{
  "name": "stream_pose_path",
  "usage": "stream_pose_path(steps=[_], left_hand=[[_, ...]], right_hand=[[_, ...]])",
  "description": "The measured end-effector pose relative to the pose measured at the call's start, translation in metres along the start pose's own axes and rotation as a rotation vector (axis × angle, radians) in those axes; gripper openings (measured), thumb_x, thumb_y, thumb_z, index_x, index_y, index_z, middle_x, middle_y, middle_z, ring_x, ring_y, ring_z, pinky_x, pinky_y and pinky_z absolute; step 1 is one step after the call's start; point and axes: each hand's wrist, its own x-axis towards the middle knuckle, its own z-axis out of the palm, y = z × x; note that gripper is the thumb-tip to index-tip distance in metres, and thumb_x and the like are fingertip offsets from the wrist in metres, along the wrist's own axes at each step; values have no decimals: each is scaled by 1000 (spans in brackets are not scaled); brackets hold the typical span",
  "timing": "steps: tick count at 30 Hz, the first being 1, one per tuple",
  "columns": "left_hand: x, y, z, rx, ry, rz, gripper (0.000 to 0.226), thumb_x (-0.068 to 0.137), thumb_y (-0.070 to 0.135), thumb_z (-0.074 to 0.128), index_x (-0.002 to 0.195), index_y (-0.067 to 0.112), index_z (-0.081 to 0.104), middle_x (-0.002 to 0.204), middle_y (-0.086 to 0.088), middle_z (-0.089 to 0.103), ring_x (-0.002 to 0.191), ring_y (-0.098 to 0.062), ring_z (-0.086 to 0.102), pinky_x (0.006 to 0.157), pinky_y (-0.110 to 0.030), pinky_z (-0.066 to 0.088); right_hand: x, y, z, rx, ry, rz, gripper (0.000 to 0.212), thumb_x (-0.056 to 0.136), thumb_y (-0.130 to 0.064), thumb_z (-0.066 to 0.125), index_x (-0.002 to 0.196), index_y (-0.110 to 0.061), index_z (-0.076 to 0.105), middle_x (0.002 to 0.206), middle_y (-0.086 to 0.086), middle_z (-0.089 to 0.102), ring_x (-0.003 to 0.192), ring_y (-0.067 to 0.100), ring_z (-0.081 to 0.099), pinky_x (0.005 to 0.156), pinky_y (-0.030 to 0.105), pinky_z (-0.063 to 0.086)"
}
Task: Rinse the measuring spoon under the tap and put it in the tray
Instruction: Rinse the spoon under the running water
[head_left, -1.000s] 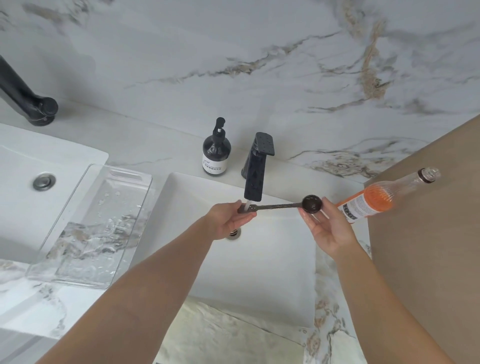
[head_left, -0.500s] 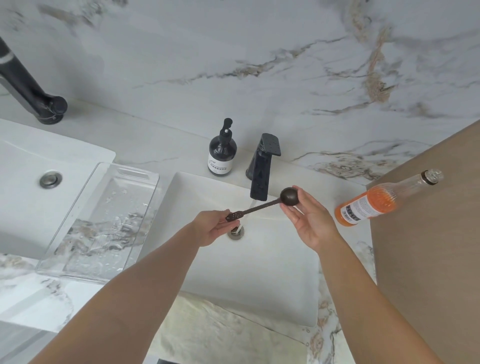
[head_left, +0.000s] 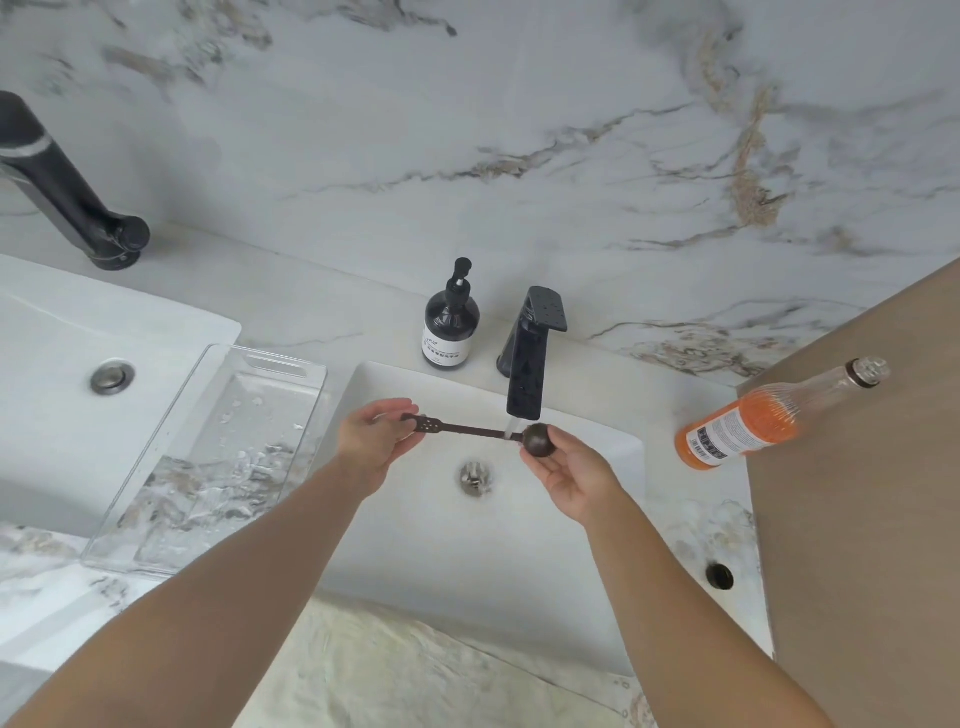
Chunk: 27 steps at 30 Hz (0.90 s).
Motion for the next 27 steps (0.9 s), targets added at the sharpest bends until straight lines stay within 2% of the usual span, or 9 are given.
stream_pose_path(steps=[4,6,8,10,13,16,21,25,27], left_hand=[[1,17,-7,24,51,68,27,88,-21,52,87,3,65,91,-10,68,81,-20,68,64,-22,62],[4,26,-8,33,73,95,26,90,-19,51,87,4,64,91,-8,67,80,-19,68,64,-21,62],[8,33,-8,36,95,114,25,91,-16,51,87,5,63,90,-8,67,79,-18,68,73,-25,61],[13,35,-10,18,125,105,24,92,-15,52,87,5,63,88,-9,67,79,-18,67,86,-32,55],[17,26,-9,11,145,54,22,92,-13,53,88,5,64,88,-12,67,78,-19,67,89,-34,53],[18,5,4,37,103,-22,21,93,-10,54,88,7,65,88,-15,67,75,-21,67,80,-35,58],[12,-32,44,66,5,-153,21,97,-5,50,90,4,68,88,-17,70,74,-27,69,68,-31,63],[5,-47,80,107,-71,-230,21,98,-2,47,103,1,67,95,-22,69,75,-29,69,83,-38,60],[0,-50,93,115,-92,-258,19,97,-2,49,106,-2,66,101,-26,69,85,-35,69,86,-41,58]], right_hand=[[1,15,17,22,-47,67,20,97,-5,56,112,8,58,110,27,65,114,39,62,98,43,51],[-2,22,22,20,-83,100,16,98,-7,55,103,8,61,105,27,65,110,40,63,98,43,52],[-4,27,25,-15,-117,113,17,98,-8,57,101,8,62,103,27,65,104,38,65,93,41,54],[-7,29,25,-45,-136,114,22,97,-11,59,108,8,62,106,27,68,101,37,68,94,40,54],[-11,23,18,-49,-135,103,28,97,-10,60,121,5,61,107,24,70,101,36,69,90,38,56],[-14,8,-2,-26,-101,76,26,95,-6,62,120,2,62,107,23,72,106,39,69,85,38,59],[-21,-22,-52,40,-3,-4,31,93,-3,62,124,2,60,111,23,70,111,42,66,95,42,54],[-32,-38,-89,78,53,-61,27,93,-4,62,120,3,61,99,20,75,96,38,71,91,43,59],[-38,-43,-103,93,62,-72,23,94,-5,61,116,2,62,105,21,73,96,37,71,86,41,60]])
